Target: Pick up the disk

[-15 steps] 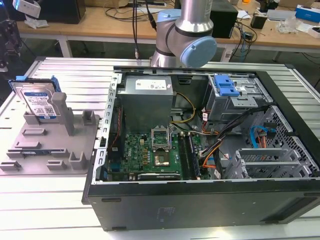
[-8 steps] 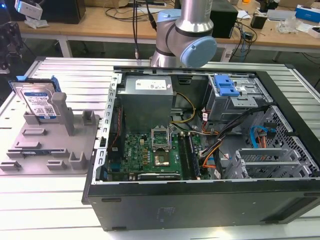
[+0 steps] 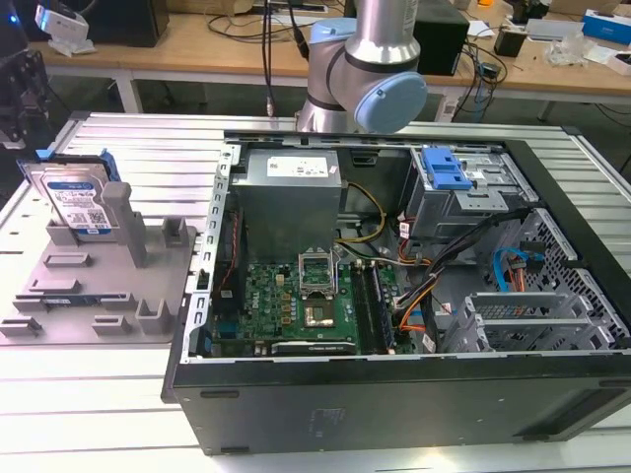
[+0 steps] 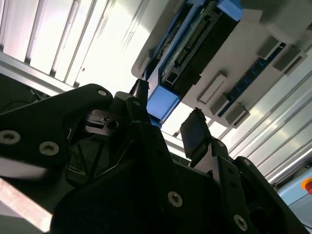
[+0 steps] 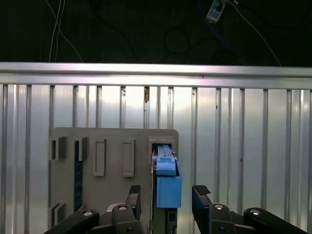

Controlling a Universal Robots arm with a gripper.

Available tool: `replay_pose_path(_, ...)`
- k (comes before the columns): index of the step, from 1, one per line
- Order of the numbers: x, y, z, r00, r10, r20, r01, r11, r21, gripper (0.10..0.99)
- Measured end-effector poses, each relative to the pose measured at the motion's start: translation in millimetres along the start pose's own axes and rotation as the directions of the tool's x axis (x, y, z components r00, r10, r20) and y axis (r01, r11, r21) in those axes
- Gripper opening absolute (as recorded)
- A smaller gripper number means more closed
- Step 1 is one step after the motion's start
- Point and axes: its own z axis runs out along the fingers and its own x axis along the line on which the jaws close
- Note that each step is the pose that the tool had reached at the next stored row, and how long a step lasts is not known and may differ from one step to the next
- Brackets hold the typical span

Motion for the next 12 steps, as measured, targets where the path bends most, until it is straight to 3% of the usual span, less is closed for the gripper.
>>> replay_pose_path(12, -0.5, 2.1, 17.2, 1.0, -0.001, -0.0006, 0.001, 1.0, 0.003, 0.541)
